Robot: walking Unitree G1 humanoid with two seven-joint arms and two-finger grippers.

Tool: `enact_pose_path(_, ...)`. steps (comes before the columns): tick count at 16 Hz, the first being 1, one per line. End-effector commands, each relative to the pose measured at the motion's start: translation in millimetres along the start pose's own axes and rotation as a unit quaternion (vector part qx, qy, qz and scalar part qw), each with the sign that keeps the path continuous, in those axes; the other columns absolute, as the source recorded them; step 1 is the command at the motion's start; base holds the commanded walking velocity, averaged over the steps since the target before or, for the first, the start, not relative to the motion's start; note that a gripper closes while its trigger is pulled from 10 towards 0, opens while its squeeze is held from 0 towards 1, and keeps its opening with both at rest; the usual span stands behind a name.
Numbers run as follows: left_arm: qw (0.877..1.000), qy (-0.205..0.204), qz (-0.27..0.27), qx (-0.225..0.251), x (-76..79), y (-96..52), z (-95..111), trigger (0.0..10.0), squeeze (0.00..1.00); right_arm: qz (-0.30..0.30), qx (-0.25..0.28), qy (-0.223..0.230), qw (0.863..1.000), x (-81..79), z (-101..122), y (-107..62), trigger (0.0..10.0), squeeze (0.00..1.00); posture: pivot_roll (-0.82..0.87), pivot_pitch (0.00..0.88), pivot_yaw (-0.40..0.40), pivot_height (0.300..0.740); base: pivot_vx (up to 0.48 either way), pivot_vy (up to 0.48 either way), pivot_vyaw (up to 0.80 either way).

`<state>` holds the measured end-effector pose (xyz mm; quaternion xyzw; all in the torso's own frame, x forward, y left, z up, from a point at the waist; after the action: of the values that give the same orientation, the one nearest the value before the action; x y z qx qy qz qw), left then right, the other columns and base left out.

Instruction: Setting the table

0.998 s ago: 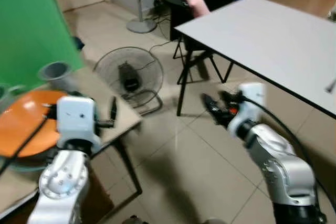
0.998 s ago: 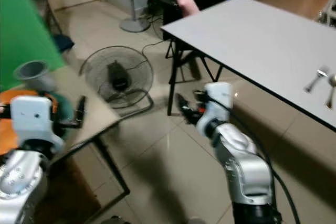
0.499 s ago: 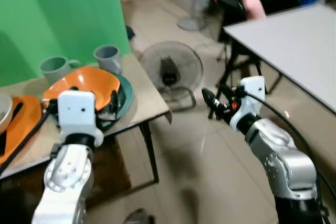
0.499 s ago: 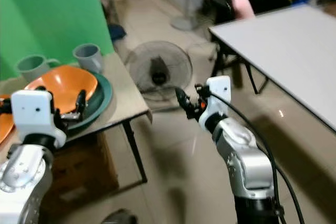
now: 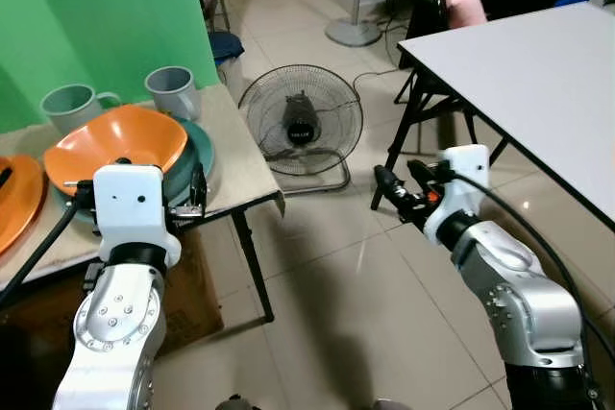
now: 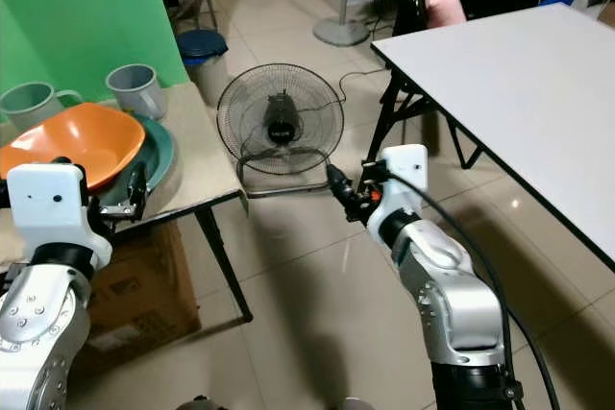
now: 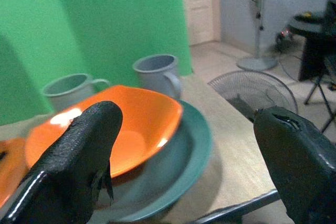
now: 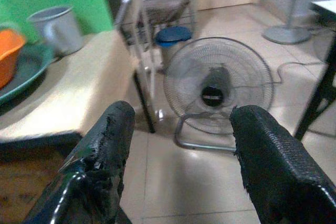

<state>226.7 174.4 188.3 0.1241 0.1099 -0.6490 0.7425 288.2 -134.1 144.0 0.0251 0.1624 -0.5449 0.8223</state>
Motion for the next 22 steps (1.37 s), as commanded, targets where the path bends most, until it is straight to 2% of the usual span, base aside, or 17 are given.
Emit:
enact_pose_path(1,1.0,0.008,0.008,0.004,-4.7,-0.8,0,10.0,0.0,0.024,-0.001,-0.011,1.0,-11.1,0,4.8,10.0,0.0,-0.02,0.034,0.017,0.74,0.247,0.0,0.8)
enact_pose_path(4,1.0,0.011,0.011,0.01,-9.8,-0.8,5,10.0,0.0,0.06,-0.005,-0.001,0.998,-24.0,-1,11.0,10.0,0.0,0.0,0.024,0.007,0.74,0.305,0.0,0.8)
enact_pose_path(7,1.0,0.015,0.011,0.011,-11.4,-0.5,4,10.0,0.0,0.067,0.001,-0.005,0.998,-28.4,0,15.2,10.0,0.0,0.0,0.015,0.008,0.74,0.305,0.0,0.8)
enact_pose_path(9,1.0,0.016,0.007,0.014,-11.6,0.9,5,10.0,0.0,0.057,0.008,0.017,0.998,-25.6,2,16.8,10.0,0.0,0.0,0.014,0.007,0.74,0.307,0.0,0.0)
enact_pose_path(14,1.0,0.018,0.009,0.018,-15.2,2.0,6,10.0,0.0,0.065,0.007,0.021,0.998,-26.5,3,17.4,10.0,0.0,0.0,0.002,0.001,0.74,0.307,0.0,0.0)
enact_pose_path(15,1.0,0.017,0.009,0.018,-15.3,1.9,6,10.0,0.0,0.067,0.007,0.019,0.998,-27.1,3,18.2,10.0,0.0,0.0,0.002,0.001,0.74,0.304,0.0,0.0)
enact_pose_path(16,1.0,0.017,0.006,0.017,-14.9,1.5,5,10.0,0.0,0.077,0.007,-0.001,0.997,-29.5,4,19.7,10.0,0.0,0.0,0.003,0.0,0.74,0.304,0.0,0.0)
enact_pose_path(18,1.0,0.013,-0.006,0.016,-11.8,0.9,5,10.0,0.0,0.082,0.006,0.002,0.997,-31.5,6,21.1,10.0,0.0,0.0,0.008,-0.002,0.74,0.304,0.0,0.63)
enact_pose_path(20,1.0,0.01,-0.021,0.02,-9.3,0.6,6,10.0,0.0,0.082,0.008,0.037,0.996,-31.8,8,22.4,10.0,0.0,0.0,0.01,-0.001,0.74,0.0,0.0,0.0)
enact_pose_path(22,0.998,0.024,-0.054,0.017,-4.4,-1.1,4,10.0,0.0,0.119,-0.002,0.023,0.993,-39.5,12,24.1,10.0,0.0,0.0,0.014,-0.001,0.74,0.0,0.0,0.0)
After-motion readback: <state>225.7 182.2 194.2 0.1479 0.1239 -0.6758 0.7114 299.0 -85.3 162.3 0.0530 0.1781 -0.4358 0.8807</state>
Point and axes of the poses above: a point about 5 cm out from each wrist's last joint towards the gripper, its own y axis pointing out of the wrist towards the gripper, its own z axis along the axis of the wrist's last joint, x = y × z, the point moved 1 cm from there along y, pointing out of the wrist towards the gripper, and after that the axes turned 9 degrees about y, right-handed, at the moved point
